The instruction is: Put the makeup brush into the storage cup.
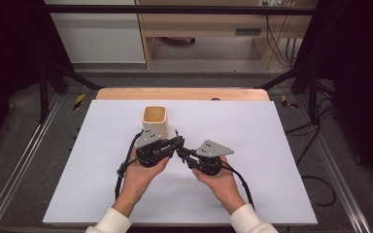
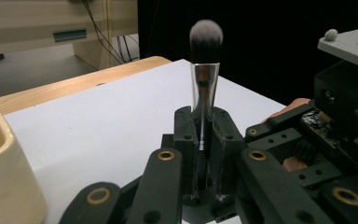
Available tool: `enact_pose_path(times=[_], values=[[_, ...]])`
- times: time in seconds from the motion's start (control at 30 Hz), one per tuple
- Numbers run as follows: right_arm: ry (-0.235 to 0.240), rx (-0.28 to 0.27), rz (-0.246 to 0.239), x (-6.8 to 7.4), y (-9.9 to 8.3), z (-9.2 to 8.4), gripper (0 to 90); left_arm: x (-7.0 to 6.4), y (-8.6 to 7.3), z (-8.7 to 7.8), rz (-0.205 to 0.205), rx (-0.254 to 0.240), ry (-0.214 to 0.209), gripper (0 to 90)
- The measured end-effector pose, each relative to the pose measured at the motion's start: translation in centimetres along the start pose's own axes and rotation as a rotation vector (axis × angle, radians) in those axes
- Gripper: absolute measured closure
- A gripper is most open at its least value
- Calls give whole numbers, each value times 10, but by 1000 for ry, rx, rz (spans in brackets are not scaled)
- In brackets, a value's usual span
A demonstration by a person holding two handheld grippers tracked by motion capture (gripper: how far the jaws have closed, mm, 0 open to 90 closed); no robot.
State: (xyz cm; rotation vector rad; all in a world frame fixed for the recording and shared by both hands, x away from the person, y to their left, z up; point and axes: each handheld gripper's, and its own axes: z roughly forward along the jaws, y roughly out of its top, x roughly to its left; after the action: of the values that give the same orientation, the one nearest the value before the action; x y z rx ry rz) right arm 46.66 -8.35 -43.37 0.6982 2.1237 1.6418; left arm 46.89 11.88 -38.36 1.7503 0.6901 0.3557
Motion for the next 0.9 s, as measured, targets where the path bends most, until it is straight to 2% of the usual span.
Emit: enact_pose_path(times=[0.17, 0.3, 0.33, 0.37, 0.4, 0.43, 0.47, 0.5, 0.53, 0.57, 0.6, 0.63, 0.67, 0.7, 0.73, 0.9], values=[[-1, 2, -3, 0, 0, 0, 830, -1, 0, -1, 8, 0, -6, 831], [-7, 10, -14, 0, 0, 0, 768, 0, 2, -3, 13, -9, 1, 832], [-18, 17, -24, 0, 0, -1, 694, 2, 3, -5, 16, -13, 7, 832], [-18, 17, -24, 0, 0, -1, 694, 2, 3, -5, 16, -13, 7, 832], [-17, 26, -42, 1, 0, -2, 624, 3, 4, -6, 27, -12, 17, 832], [-17, 26, -42, 1, 0, -2, 624, 3, 4, -6, 27, -12, 17, 832], [-29, 41, -51, 3, 0, -3, 526, 3, 5, -7, 34, -11, 24, 832], [-29, 41, -51, 3, 0, -3, 526, 4, 5, -8, 37, -13, 28, 832], [-38, 58, -53, 3, 0, -4, 456, 5, 6, -9, 46, -17, 36, 832], [-38, 58, -53, 3, 0, -4, 456, 5, 6, -9, 46, -17, 36, 832], [-47, 75, -55, 3, 0, -6, 393, 6, 7, -11, 51, -19, 42, 832], [-47, 75, -55, 3, 0, -6, 393, 6, 7, -11, 51, -19, 42, 832], [-58, 92, -56, 2, 1, -8, 328, 7, 9, -13, 57, -21, 49, 832], [-58, 92, -56, 2, 1, -8, 328, 7, 9, -13, 57, -21, 49, 832], [-70, 105, -54, 1, 0, -10, 253, 8, 10, -14, 58, -23, 54, 832], [-89, 115, -47, -1, 0, -15, 172, 10, 12, -17, 66, -27, 64, 832]])
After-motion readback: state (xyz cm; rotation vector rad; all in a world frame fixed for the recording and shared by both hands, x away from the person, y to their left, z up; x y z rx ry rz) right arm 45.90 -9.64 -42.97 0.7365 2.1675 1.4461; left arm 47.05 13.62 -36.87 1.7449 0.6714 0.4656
